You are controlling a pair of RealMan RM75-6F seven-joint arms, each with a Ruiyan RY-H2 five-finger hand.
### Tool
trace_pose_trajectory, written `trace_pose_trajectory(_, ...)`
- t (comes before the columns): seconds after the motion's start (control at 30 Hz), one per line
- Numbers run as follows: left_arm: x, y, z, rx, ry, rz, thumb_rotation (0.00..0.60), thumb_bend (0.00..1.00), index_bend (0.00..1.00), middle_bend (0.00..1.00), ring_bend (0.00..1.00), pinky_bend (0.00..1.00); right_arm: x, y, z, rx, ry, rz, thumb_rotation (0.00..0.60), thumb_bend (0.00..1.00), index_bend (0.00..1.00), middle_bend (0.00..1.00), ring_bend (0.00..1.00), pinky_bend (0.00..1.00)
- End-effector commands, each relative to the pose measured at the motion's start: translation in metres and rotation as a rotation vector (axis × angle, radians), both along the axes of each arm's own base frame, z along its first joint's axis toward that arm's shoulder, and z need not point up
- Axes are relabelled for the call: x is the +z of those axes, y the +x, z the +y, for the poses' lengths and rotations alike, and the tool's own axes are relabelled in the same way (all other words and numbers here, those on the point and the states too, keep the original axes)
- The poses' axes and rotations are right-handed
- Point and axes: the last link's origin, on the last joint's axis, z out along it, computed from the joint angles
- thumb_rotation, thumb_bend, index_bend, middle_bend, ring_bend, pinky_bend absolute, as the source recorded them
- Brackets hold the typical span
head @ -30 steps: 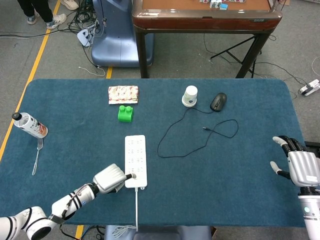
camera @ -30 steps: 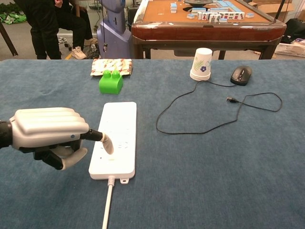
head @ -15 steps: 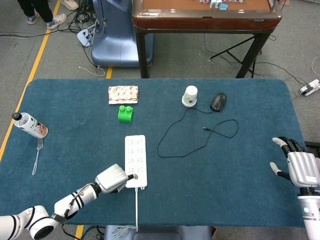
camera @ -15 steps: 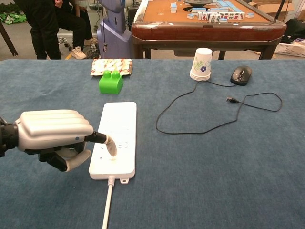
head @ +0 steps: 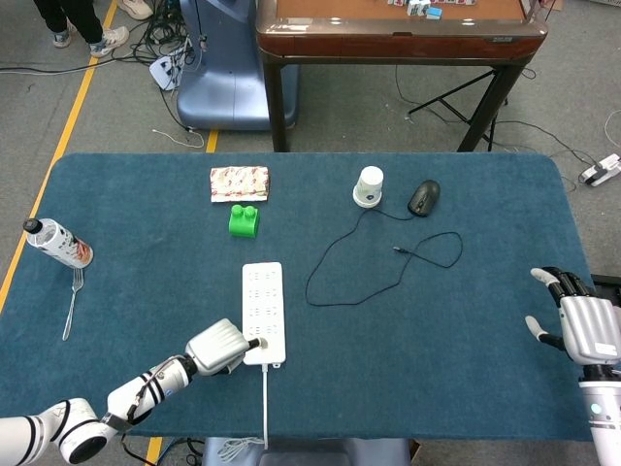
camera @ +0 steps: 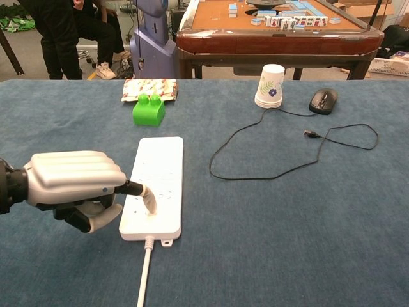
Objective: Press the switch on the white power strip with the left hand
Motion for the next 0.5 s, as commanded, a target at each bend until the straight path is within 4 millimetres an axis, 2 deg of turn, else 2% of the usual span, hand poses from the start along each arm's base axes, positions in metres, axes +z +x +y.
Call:
trace_pose_trajectory(0.03, -0.001, 0.0, 0.0, 0.0, -0.003, 0.009, 0.6, 0.73, 0.3, 1.0, 1.0, 1.0, 0.0, 0.0, 0.0, -0.001, 0.0, 0.0, 0.6, 0.23, 0.22, 0.21, 0.2, 0.38)
trace_pose_trajectory(0.27, -0.002, 0.0, -0.001, 0.003, 0.004, 0.01, 0.6, 0.73, 0.3, 1.0, 1.0, 1.0, 0.0, -0.001, 0.0, -0.003, 0.0, -0.003, 0.6, 0.23, 0.22, 0.21, 0.2, 0.38)
trace_pose_trajectory(0.5, 0.017, 0.015, -0.006, -0.001, 0.031, -0.106, 0.6, 0.73, 0.29, 1.0, 1.0, 1.0, 0.0, -0.001, -0.001, -0.001, 0.001, -0.004, 0.6, 0.23, 0.22, 0.21, 0.2, 0.38)
